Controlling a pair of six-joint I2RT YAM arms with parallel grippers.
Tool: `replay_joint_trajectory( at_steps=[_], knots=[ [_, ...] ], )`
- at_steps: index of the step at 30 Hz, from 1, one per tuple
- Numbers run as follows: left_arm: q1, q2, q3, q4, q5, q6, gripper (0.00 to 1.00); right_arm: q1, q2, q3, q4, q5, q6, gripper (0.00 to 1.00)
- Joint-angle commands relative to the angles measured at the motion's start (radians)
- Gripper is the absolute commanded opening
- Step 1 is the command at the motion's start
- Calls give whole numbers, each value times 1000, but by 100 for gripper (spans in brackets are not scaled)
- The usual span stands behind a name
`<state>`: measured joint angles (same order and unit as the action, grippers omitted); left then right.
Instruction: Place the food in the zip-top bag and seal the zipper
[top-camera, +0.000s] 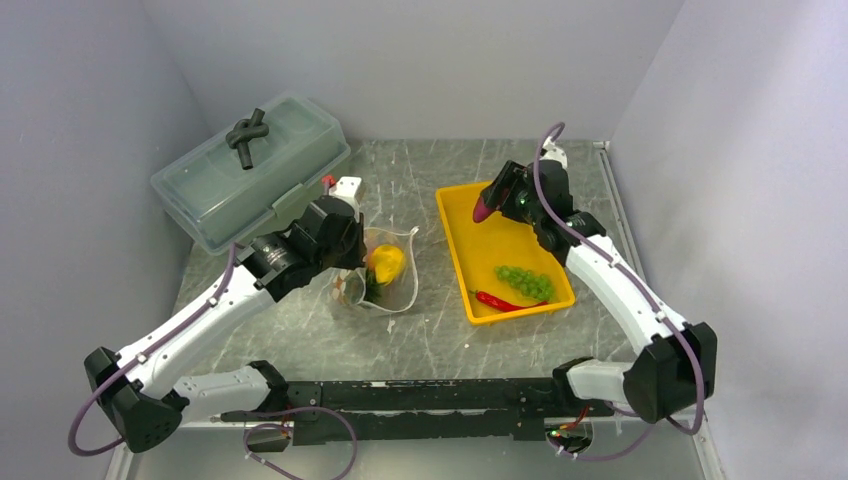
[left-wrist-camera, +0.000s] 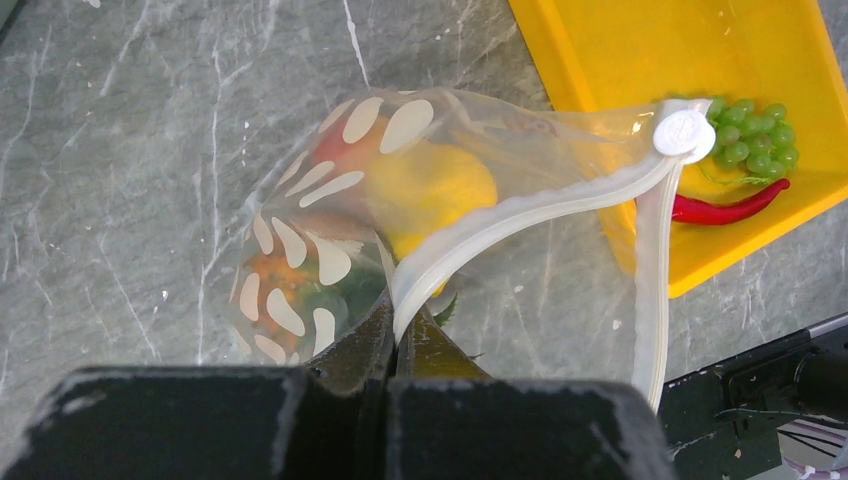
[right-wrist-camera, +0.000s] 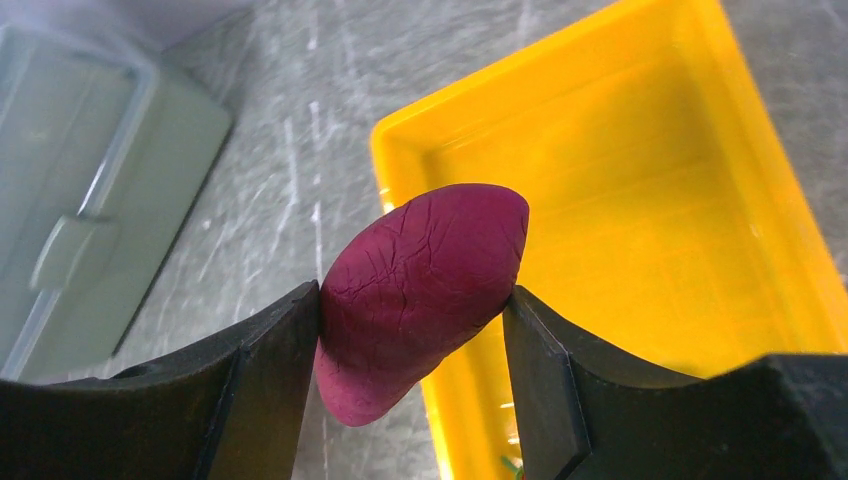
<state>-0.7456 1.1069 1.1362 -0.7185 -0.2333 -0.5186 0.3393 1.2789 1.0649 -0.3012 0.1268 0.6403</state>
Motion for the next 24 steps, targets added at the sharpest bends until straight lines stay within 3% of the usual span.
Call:
replay_joint_trajectory(
  at_steps=[1,15,24],
  knots=[
    [6,12,53,32,-12,-18,0,45,-82,-20,77,-94,-118,0],
    [8,0,48,19,-14,-24,0,268,-283,-126,285,-194,-341,0],
    [6,-12,39,19,-12,-24,0,369,-379,-221,502,-304,-435,0]
  ],
)
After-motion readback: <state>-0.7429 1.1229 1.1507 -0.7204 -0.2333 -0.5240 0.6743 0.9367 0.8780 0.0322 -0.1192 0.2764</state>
